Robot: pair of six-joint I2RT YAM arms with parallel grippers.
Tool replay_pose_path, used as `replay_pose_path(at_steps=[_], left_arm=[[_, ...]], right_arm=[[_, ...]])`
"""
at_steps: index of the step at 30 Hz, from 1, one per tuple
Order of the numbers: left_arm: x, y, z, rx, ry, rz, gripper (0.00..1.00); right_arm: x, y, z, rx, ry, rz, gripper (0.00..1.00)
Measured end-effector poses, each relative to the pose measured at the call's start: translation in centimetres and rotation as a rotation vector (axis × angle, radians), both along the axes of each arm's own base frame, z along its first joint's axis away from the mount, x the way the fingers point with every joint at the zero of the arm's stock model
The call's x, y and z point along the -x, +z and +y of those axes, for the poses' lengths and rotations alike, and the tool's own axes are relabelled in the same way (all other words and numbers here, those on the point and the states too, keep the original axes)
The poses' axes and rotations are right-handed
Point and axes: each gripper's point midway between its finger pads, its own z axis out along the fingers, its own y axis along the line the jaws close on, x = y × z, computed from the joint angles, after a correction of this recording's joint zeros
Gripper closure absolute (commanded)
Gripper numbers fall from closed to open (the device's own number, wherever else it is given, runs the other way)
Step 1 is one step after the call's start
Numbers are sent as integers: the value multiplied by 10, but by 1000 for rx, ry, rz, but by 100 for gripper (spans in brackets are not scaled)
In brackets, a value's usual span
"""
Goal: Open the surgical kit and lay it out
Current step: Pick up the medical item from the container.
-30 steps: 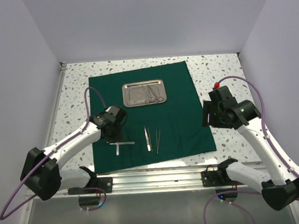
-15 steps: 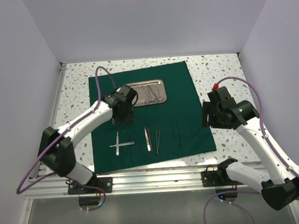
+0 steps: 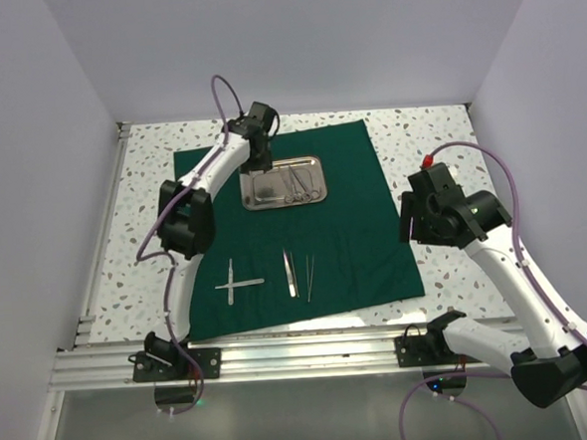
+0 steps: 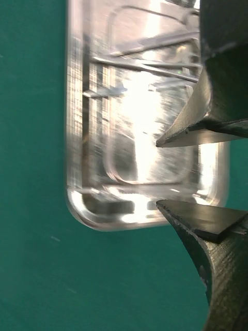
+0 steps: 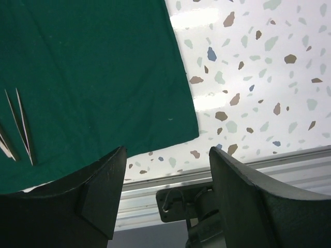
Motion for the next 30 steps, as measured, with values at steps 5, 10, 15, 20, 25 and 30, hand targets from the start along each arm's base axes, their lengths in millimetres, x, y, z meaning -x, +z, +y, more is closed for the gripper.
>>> replay_pose_path(at_steps=[5, 10, 15, 20, 25, 30], left_arm=[[-29, -23, -6, 10, -17, -4, 52], [-36, -33, 11, 20, 1, 14, 52], [-48, -31, 27, 37, 17, -6, 53], [-49, -39, 23, 62, -7, 0, 60], [-44, -52, 13, 79, -37, 12, 61], [-46, -52, 13, 76, -38, -2, 67]], right_arm=[[-1, 0, -6, 36, -17, 5, 31], [-1, -3, -10, 66, -28, 25, 31], [-3, -8, -12, 91, -34, 55, 31], [-7, -11, -12, 108, -37, 73, 31], [-9, -12, -11, 110, -39, 81, 31], [-9, -13, -11, 111, -39, 84, 31]])
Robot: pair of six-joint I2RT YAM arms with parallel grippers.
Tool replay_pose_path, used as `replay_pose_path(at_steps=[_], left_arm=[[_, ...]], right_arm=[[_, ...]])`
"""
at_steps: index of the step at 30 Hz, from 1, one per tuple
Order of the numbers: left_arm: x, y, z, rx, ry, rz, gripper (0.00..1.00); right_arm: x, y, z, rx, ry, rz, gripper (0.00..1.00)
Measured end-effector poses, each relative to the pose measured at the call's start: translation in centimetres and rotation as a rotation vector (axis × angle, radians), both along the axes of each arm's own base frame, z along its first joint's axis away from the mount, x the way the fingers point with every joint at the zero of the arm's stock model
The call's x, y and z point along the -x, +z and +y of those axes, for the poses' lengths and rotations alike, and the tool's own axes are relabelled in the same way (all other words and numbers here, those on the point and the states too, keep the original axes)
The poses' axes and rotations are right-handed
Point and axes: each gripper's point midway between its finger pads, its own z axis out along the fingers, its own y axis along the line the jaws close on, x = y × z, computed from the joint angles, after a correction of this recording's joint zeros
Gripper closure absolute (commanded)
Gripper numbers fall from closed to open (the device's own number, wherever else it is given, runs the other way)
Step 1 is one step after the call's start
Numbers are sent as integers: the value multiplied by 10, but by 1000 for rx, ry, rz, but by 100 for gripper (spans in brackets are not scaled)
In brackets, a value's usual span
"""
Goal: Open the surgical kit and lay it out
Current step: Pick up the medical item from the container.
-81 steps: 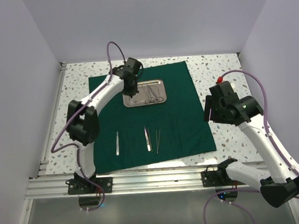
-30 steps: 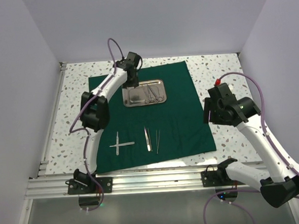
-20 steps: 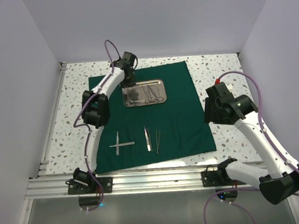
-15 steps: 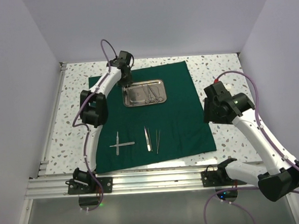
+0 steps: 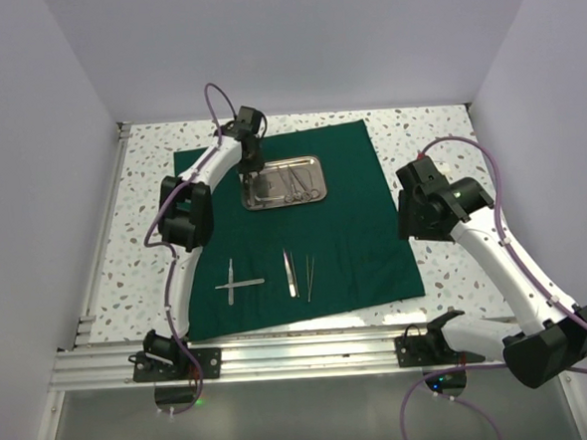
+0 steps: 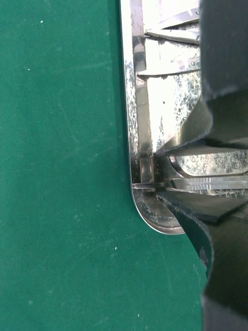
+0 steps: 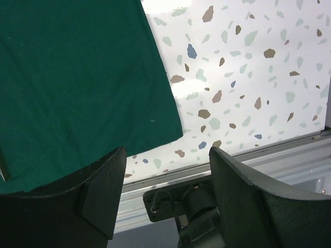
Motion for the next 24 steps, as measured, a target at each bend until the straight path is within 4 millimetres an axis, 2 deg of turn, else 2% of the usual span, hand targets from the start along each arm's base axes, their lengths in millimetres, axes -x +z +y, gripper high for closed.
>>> replay_pose_path(at_steps=[7, 9, 19, 24], left_arm=[[0, -1, 6, -26, 16, -2, 96], [0, -2, 7, -28, 19, -3, 100], [1, 1, 7, -32, 17, -4, 100], [13, 7, 9, -37, 2, 44, 100]], right_arm=[[0, 0, -1, 0, -3, 0, 31], [0, 0, -1, 0, -5, 0, 31], [0, 0, 0, -6, -2, -1, 31], [-1, 1, 4, -28, 5, -11, 31]])
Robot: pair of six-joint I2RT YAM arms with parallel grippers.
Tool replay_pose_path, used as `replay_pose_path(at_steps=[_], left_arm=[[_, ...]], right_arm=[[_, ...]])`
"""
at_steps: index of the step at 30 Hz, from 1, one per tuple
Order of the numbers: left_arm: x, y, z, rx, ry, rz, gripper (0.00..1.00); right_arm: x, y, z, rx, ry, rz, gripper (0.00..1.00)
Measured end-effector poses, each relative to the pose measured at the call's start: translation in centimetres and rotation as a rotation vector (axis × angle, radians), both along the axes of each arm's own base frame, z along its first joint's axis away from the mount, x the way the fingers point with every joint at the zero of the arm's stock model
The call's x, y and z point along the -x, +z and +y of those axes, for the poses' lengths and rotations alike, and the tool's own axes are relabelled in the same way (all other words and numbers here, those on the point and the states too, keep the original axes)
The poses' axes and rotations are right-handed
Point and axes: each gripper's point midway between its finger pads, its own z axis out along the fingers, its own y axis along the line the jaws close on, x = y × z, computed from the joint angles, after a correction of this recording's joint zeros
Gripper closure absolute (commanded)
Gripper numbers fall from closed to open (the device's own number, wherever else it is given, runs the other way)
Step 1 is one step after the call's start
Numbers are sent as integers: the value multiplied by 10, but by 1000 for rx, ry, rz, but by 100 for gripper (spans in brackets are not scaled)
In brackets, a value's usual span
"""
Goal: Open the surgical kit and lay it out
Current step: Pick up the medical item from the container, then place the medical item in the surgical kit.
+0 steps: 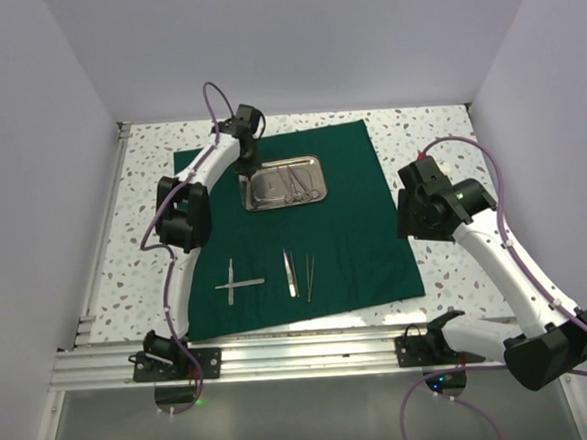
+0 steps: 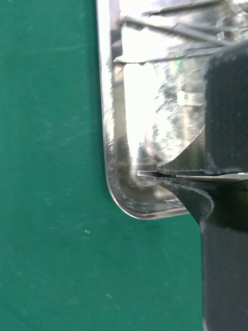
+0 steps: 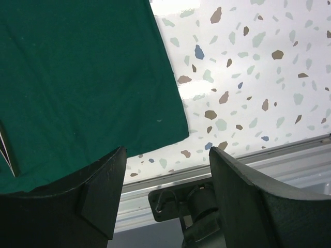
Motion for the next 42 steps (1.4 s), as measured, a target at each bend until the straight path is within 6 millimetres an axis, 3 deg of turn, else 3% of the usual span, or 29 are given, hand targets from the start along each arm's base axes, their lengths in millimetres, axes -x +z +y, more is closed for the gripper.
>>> replay_pose_path(at_steps=[3, 6, 10, 13, 16, 20, 25, 28, 31, 32, 37, 42], left_arm=[[8, 18, 1, 7, -3, 5, 100], [25, 50, 4, 24, -5, -21, 100], [80, 90, 15, 34, -5, -34, 100], [128, 103, 13, 49, -8, -41, 100], [178, 94, 5, 54, -33, -2, 100], [239, 57, -5, 46, -53, 95, 100], [289, 25, 8, 44, -3, 186, 100], [299, 21, 13, 61, 27, 185, 96], [300, 20, 13, 73, 41, 176, 72], [300, 20, 13, 74, 41, 173, 59], [291, 29, 10, 76, 42, 151, 34], [267, 63, -1, 104, 36, 70, 31]], right_arm=[[-2, 1, 3, -16, 5, -13, 31], [-5, 2, 8, -38, 16, -24, 31], [-16, 8, 17, -70, 33, -36, 31], [-34, 17, 29, -99, 49, -58, 32], [-51, 23, 42, -134, 65, -79, 34], [-69, 29, 57, -177, 84, -86, 34], [-81, 24, 72, -224, 108, -72, 34], [-87, 20, 82, -254, 125, -57, 33], [-100, 17, 96, -292, 147, -43, 33], [-107, 17, 102, -302, 155, -43, 33], [-150, 9, 135, -337, 191, -29, 34], [-205, -10, 172, -357, 226, -19, 38]])
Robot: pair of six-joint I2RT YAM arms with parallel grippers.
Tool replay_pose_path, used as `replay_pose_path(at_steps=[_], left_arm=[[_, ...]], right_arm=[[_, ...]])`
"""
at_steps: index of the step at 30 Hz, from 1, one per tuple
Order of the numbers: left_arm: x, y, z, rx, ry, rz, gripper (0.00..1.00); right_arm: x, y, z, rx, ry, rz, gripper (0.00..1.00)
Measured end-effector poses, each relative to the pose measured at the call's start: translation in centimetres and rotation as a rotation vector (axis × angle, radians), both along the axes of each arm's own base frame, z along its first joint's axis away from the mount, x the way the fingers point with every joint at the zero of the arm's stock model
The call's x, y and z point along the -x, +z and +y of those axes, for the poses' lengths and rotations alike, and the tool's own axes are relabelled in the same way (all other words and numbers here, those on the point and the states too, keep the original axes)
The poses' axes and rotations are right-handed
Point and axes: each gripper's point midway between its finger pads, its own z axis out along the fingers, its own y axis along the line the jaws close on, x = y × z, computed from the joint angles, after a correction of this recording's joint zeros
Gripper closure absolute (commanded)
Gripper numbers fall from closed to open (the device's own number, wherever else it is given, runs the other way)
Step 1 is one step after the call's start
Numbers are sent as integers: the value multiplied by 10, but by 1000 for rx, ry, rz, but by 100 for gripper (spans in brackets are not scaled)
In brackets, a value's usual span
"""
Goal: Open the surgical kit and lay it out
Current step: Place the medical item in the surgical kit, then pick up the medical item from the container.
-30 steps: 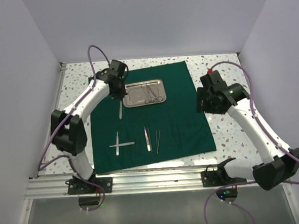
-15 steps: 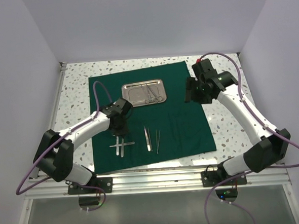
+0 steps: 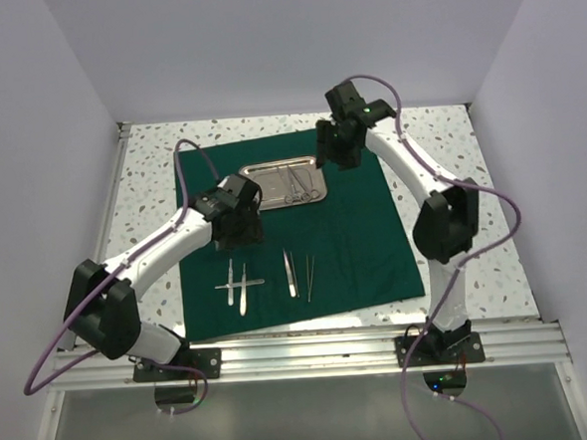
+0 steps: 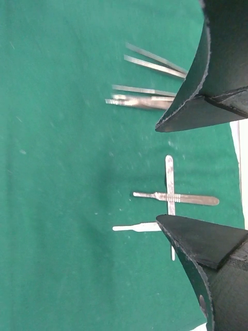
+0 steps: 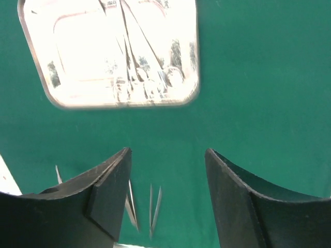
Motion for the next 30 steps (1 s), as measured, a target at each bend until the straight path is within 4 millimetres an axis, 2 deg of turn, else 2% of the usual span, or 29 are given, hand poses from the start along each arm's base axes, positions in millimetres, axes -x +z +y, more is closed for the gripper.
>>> replay_pose_path(at_steps=[3, 6, 9, 12, 15, 20, 26, 30], left_arm=[[-5, 17, -1, 11, -5, -36, 31], [-4, 28, 2, 6, -16, -46, 31], [-2, 31, 4, 3, -22, -47, 31], [-3, 31, 8, -6, -29, -43, 32], [-6, 30, 15, -16, -34, -37, 33], [-13, 26, 32, -31, -27, -22, 34], [-21, 24, 49, -28, -9, -15, 34], [-15, 15, 54, -36, -22, 9, 35]], right_arm=[[-33, -22, 22, 3, 19, 5, 40], [-51, -49, 40, 11, 35, 24, 40], [-62, -71, 56, 18, 51, 39, 40], [-69, -85, 69, 19, 66, 39, 40], [-68, -97, 80, 26, 83, 48, 40], [-62, -119, 86, 63, 95, 75, 42], [-63, -147, 78, 146, 71, 99, 43], [-67, -150, 69, 193, 49, 88, 44]])
